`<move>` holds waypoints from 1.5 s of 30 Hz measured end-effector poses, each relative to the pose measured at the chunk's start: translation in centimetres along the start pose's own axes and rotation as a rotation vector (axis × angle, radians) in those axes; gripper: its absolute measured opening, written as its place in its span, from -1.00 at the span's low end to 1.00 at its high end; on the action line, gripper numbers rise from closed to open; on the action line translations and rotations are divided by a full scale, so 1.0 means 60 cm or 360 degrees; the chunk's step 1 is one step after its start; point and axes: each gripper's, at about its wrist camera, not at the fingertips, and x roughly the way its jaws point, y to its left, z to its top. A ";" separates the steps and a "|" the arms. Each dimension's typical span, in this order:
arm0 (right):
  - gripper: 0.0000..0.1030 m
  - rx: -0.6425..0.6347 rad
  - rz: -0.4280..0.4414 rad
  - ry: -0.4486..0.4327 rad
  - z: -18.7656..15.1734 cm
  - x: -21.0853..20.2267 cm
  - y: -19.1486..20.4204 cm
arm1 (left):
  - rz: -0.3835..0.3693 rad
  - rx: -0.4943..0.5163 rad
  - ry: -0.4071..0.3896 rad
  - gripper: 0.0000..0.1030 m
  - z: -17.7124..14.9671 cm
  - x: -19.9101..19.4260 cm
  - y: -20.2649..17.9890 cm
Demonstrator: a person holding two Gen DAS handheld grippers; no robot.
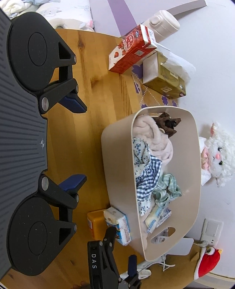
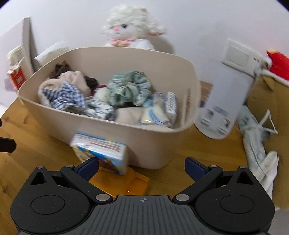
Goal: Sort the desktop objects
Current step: 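Move left tool to the blue tissue pack while right tool reaches the orange bottle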
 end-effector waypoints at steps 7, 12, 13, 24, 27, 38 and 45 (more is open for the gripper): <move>1.00 0.0113 -0.0081 0.0095 -0.016 0.004 -0.019 | 0.0002 -0.0011 0.0024 0.47 -0.005 0.005 0.007; 1.00 0.0092 -0.0214 0.0087 -0.020 0.007 -0.038 | 0.0001 -0.0032 0.0046 0.47 -0.008 0.013 0.010; 1.00 0.0088 -0.0205 0.0063 -0.019 0.006 -0.038 | 0.0001 -0.0034 0.0050 0.47 -0.008 0.015 0.010; 1.00 0.0089 0.0108 0.0031 0.001 0.021 0.011 | -0.0013 -0.0044 0.0048 0.47 -0.007 0.021 0.008; 1.00 0.0076 0.0085 0.0065 -0.001 0.025 0.022 | -0.0035 -0.0058 0.0047 0.47 -0.005 0.024 0.009; 1.00 0.0253 0.0110 0.0118 -0.036 0.037 -0.014 | -0.0206 -0.0045 0.0061 0.47 0.002 0.046 -0.017; 1.00 0.0303 0.0178 0.0132 -0.041 0.050 0.001 | -0.0205 -0.0007 0.0186 0.47 -0.012 0.084 -0.029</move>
